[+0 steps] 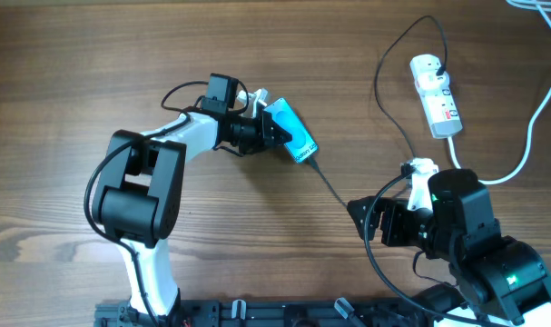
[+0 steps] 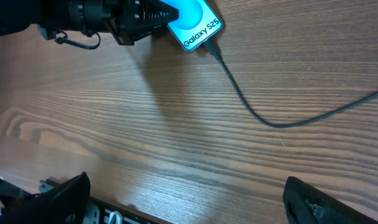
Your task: Plug charger to phone and switch on socket
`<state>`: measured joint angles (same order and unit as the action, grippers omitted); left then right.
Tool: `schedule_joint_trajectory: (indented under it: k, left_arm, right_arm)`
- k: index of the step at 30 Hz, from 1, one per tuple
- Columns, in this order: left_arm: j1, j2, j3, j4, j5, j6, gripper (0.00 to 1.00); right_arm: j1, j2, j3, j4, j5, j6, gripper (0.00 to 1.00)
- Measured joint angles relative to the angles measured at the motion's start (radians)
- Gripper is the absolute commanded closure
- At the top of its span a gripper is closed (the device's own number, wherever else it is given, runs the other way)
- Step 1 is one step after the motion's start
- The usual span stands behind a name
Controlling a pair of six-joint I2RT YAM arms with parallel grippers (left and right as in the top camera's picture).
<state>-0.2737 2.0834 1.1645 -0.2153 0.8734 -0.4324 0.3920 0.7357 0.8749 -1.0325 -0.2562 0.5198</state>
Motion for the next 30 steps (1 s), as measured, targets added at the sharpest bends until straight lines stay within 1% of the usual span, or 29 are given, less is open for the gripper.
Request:
schedule_joint_trajectory:
  k: [2, 7, 14, 18, 23, 24, 26, 27, 28, 29, 30]
  left_arm:
    - [0.000, -0.002, 0.000, 0.000, -0.006, -0.006, 0.95]
    - [-0.001, -0.002, -0.024, 0.038, -0.011, -0.024, 0.96]
    - [0.008, 0.032, -0.025, 0.066, 0.017, -0.060, 0.96]
    - [0.021, 0.068, -0.018, 0.085, 0.052, -0.103, 0.93]
    - [0.025, 0.102, -0.010, 0.092, 0.077, -0.127, 0.94]
    - [0.027, 0.120, -0.006, 0.094, 0.101, -0.136, 0.92]
    - [0.028, 0.138, -0.003, 0.096, 0.137, -0.146, 0.80]
    - [0.027, 0.138, -0.002, 0.093, 0.131, -0.145, 0.77]
    - [0.027, 0.138, -0.002, 0.093, 0.132, -0.140, 0.68]
    - [0.025, 0.135, 0.001, 0.092, 0.128, -0.127, 0.63]
    - [0.024, 0.134, 0.001, 0.093, 0.138, -0.124, 0.60]
  right_arm:
    - [0.000, 0.000, 0.000, 0.000, 0.003, 0.000, 0.01]
    - [0.000, 0.000, 0.000, 0.000, 0.003, 0.000, 0.00]
    - [0.000, 0.000, 0.000, 0.000, 0.018, 0.000, 0.00]
    - [0.000, 0.000, 0.000, 0.000, 0.024, 0.000, 0.00]
    - [0.000, 0.000, 0.000, 0.000, 0.030, 0.000, 0.00]
    - [0.000, 0.000, 0.000, 0.000, 0.030, 0.000, 0.00]
    - [0.000, 0.000, 0.000, 0.002, 0.030, 0.000, 0.00]
    - [0.000, 0.000, 0.000, 0.005, 0.030, 0.000, 0.00]
    - [0.000, 0.001, 0.000, 0.007, 0.030, 0.000, 0.00]
    - [0.000, 0.004, 0.000, 0.008, 0.030, 0.000, 0.00]
    - [0.000, 0.008, 0.000, 0.008, 0.030, 0.000, 0.00]
